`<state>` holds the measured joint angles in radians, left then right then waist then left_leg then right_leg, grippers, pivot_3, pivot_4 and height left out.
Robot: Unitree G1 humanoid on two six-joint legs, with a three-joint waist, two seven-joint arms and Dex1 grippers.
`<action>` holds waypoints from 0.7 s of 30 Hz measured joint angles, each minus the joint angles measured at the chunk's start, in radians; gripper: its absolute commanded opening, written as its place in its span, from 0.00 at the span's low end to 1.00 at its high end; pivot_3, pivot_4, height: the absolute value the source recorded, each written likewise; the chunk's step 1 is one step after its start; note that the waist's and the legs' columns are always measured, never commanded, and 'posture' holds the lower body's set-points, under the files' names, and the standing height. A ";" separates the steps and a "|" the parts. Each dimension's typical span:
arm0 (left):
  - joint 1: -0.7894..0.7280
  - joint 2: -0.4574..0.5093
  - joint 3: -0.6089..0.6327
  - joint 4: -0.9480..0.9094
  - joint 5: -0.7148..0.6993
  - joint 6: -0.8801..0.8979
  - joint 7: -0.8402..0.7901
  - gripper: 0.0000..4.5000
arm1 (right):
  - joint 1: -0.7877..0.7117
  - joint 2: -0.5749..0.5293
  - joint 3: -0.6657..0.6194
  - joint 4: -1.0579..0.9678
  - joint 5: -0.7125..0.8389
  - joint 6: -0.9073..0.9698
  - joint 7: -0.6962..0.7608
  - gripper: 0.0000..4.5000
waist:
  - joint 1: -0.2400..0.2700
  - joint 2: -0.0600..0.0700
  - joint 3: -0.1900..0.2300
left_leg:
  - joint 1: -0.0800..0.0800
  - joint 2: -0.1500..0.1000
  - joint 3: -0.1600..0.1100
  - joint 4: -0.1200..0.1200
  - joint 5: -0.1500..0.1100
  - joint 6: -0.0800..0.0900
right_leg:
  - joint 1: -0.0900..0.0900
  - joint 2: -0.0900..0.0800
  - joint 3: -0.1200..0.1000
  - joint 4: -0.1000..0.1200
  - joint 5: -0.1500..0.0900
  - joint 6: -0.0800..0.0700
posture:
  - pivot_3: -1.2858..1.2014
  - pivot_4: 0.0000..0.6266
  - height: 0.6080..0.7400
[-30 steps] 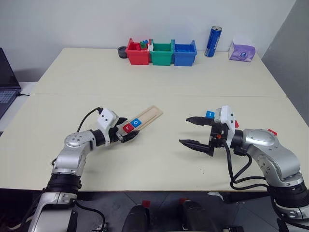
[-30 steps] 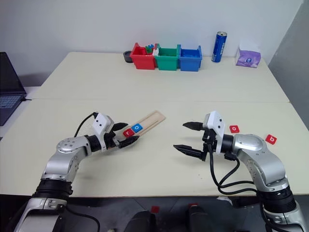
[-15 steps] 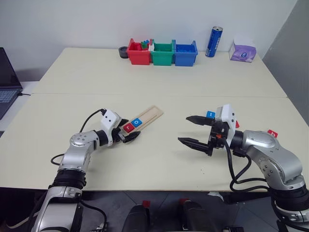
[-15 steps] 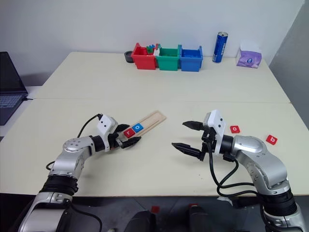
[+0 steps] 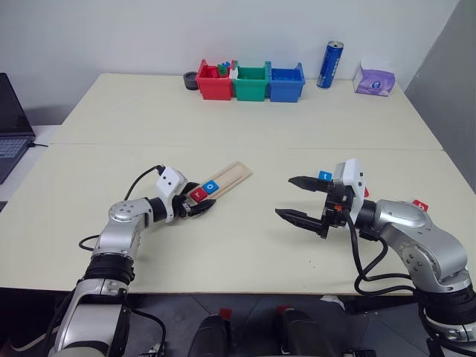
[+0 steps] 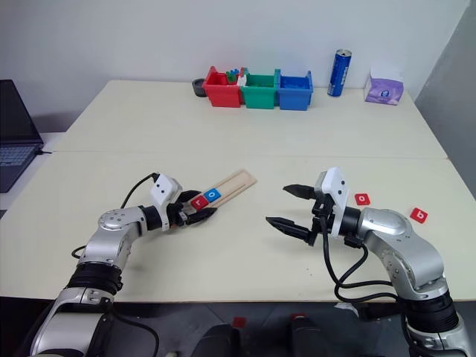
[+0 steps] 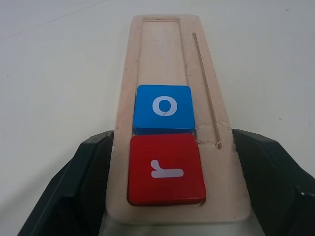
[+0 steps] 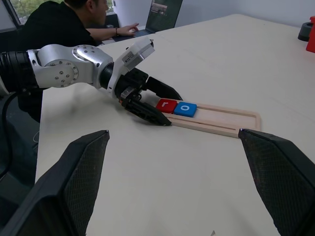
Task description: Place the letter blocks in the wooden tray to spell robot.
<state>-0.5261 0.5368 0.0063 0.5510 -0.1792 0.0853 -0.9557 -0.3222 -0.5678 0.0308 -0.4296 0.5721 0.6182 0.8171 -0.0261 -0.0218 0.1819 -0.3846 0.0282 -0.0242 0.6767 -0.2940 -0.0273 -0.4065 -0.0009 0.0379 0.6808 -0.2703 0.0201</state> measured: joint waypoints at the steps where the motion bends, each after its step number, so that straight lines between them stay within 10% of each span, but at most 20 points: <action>1: 0.000 0.000 0.000 0.001 0.001 -0.003 -0.002 0.76 | 0.000 0.000 0.000 0.000 0.000 0.000 -0.003 1.00 | 0.000 0.000 0.000 | 0.000 0.000 0.000 0.000 0.000 0.000 | 0.000 0.000 0.000 0.000 0.000 0.000 | 0.52 0.24 1.00; 21: 0.069 0.011 -0.191 -0.148 0.010 -0.203 -0.391 0.76 | 0.178 -0.173 -0.050 -0.014 -0.041 -0.141 0.131 1.00 | 0.000 0.000 0.000 | 0.000 0.000 0.001 0.000 0.000 0.000 | 0.000 0.001 0.000 0.000 0.000 0.000 | 0.52 0.24 1.00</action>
<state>-0.4574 0.5477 -0.1844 0.4033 -0.1694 -0.1181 -1.3472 -0.1442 -0.7407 -0.0194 -0.4439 0.5313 0.4774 0.9481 -0.0263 -0.0218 0.1820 -0.3847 0.0279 -0.0231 0.6768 -0.2941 -0.0272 -0.4065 0.0003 0.0379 0.6806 -0.2705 0.0203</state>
